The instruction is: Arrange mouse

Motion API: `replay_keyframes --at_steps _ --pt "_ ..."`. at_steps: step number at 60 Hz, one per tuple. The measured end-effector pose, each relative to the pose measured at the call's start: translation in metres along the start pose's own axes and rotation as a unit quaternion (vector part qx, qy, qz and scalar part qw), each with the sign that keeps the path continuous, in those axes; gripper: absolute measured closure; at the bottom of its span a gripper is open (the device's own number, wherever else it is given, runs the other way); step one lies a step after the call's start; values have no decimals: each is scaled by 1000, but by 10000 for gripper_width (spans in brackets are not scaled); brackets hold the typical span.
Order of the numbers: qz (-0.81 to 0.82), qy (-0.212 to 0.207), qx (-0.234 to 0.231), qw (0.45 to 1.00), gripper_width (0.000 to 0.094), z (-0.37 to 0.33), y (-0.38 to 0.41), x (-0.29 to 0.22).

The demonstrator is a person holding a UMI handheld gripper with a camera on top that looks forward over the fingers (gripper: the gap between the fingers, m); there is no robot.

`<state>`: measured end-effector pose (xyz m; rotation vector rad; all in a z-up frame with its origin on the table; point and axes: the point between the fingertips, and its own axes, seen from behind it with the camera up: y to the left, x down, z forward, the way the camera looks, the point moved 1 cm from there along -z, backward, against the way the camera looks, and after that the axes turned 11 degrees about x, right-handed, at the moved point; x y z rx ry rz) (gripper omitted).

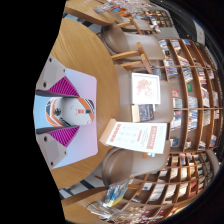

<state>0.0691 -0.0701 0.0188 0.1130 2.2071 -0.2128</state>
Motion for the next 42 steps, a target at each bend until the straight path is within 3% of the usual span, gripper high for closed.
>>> replay_keyframes --at_steps 6,14,19,21,33,42 --pt "7 12 5 1000 489 8 -3 17" --pt "14 10 10 1000 384 13 -6 20" --pt "14 10 34 999 121 8 -15 17" --pt "13 8 43 999 74 2 -17 15" --pt "10 -35 58 998 82 -98 -32 -6" --pt "15 -53 55 997 83 -195 -39 12"
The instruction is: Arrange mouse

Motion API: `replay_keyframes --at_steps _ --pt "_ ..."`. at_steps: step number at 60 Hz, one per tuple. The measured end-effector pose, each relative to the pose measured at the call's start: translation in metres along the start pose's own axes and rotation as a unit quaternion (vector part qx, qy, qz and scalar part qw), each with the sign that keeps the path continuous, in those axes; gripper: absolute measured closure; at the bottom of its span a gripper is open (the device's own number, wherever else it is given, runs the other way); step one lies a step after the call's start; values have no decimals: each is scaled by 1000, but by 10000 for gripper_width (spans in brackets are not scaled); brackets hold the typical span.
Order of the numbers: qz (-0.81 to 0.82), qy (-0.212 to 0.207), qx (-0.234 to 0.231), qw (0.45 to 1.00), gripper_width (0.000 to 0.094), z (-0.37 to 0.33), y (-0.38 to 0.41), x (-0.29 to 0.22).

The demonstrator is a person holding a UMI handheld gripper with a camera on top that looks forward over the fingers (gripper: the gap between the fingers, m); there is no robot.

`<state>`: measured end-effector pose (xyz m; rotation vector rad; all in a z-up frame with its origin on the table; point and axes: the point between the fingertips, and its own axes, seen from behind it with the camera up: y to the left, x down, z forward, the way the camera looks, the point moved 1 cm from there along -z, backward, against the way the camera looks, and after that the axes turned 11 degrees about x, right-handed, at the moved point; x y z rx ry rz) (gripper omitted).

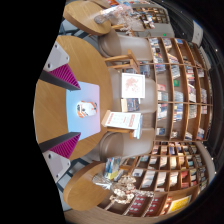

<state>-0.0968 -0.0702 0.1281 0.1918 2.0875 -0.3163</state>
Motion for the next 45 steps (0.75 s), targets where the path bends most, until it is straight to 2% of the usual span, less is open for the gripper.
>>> replay_keyframes --at_steps 9,19,28,45 --pt "10 0 -19 1000 81 -79 -7 29" --pt "20 7 -23 1000 84 -132 -17 66" --pt "2 5 -28 1000 81 -156 -21 84" --pt "-9 -21 -16 1000 82 -176 -33 81"
